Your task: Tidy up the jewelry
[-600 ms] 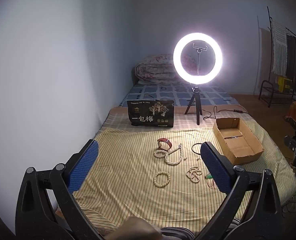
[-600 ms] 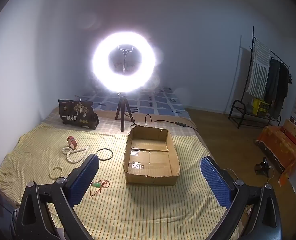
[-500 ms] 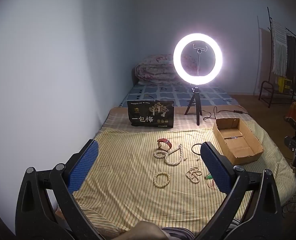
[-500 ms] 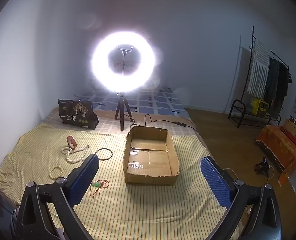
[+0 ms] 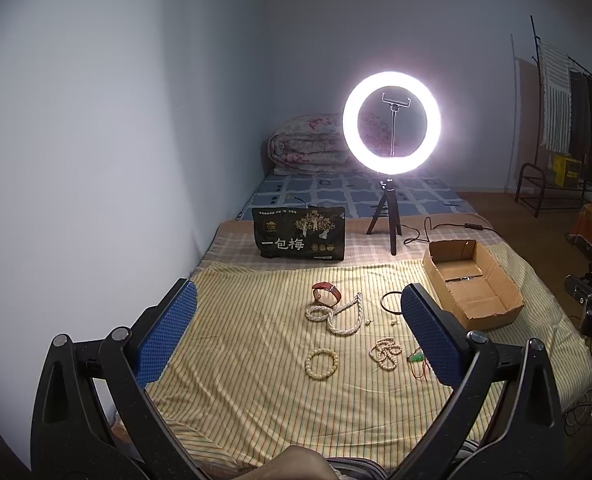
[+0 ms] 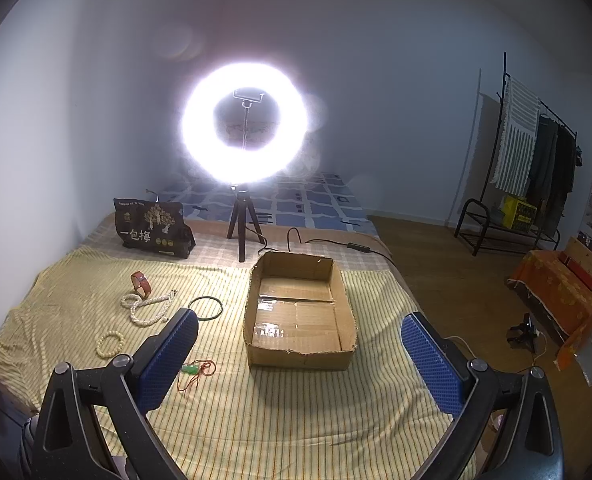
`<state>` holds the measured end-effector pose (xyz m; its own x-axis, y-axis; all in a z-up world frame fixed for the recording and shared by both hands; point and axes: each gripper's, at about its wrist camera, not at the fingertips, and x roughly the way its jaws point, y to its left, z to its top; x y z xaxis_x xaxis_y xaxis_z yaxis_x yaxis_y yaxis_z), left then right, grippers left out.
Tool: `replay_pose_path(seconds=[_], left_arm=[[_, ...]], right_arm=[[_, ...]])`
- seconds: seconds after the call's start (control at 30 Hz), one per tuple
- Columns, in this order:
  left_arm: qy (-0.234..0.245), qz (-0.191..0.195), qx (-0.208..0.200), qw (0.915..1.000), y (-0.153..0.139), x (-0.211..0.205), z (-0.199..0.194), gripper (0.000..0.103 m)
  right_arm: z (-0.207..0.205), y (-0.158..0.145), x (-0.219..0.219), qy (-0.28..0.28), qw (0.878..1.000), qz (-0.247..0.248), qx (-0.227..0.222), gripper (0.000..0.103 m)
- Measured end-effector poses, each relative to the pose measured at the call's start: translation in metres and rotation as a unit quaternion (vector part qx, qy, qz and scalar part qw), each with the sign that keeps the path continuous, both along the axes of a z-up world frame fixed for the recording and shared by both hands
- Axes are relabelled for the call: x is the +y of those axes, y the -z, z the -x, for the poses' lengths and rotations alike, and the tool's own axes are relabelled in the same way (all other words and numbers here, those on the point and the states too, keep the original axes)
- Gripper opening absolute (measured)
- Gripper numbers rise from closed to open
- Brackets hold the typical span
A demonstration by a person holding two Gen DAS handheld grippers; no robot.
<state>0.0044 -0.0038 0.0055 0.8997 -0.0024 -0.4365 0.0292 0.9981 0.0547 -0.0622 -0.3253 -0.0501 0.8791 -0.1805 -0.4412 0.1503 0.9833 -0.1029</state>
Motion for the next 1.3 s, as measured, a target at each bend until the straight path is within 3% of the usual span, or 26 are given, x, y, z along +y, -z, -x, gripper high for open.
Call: replay_pose_path(seconds=[1.3], left_arm=[[0.002, 0.010, -0.021, 0.9997, -0.012, 0.001, 0.005, 0.103]], right_arm=[[-0.001, -0.002, 0.012, -0.005, 1.000, 0.007, 0.002, 0.103]])
